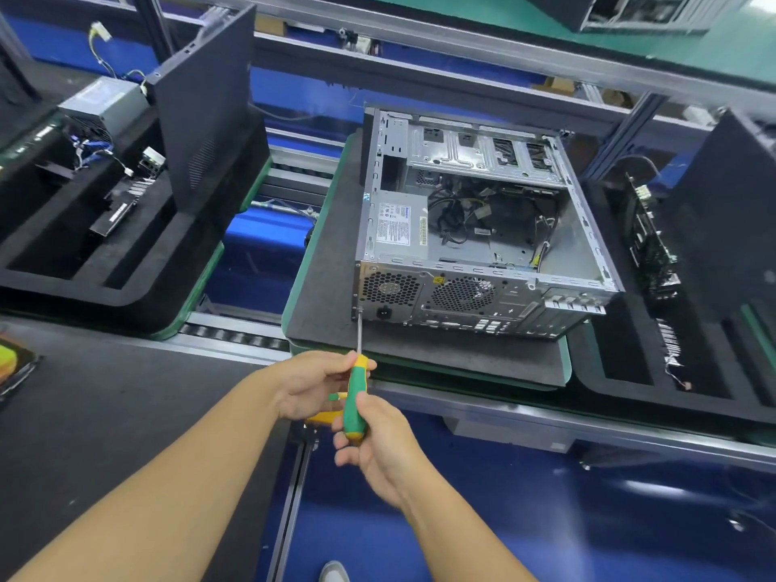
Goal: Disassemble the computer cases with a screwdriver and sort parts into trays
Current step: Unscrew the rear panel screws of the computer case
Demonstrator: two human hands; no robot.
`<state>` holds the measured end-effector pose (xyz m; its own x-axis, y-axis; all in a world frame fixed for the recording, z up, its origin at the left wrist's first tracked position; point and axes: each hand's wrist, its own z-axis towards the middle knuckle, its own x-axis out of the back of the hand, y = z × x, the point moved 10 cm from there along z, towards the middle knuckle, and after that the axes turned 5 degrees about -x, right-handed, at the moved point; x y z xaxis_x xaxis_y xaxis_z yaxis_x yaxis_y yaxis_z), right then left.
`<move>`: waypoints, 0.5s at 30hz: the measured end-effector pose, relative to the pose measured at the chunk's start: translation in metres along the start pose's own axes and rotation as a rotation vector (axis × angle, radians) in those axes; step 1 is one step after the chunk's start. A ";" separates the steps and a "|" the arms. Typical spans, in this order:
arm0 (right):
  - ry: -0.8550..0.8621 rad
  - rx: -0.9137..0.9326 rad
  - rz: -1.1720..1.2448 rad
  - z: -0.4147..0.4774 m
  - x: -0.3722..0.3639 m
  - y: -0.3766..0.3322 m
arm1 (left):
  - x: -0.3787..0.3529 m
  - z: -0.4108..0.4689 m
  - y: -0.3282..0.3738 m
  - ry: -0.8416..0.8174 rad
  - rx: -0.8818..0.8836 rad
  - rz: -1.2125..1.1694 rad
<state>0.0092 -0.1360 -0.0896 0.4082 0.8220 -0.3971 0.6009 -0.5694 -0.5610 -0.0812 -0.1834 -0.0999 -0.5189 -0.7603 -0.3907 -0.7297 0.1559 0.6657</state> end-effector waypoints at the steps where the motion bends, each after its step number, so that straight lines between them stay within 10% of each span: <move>1: 0.056 0.040 -0.090 0.000 0.004 -0.005 | -0.003 -0.002 0.001 -0.020 0.008 -0.002; 6: 0.202 0.086 -0.291 -0.004 -0.002 -0.011 | -0.011 -0.010 0.019 0.089 0.004 0.196; 15: 0.018 -0.034 0.108 -0.009 -0.008 0.008 | -0.007 -0.010 0.006 0.112 -0.024 -0.067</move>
<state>0.0167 -0.1470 -0.0840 0.4839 0.7563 -0.4403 0.5756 -0.6540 -0.4908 -0.0774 -0.1831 -0.0868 -0.4152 -0.8343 -0.3627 -0.7496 0.0879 0.6560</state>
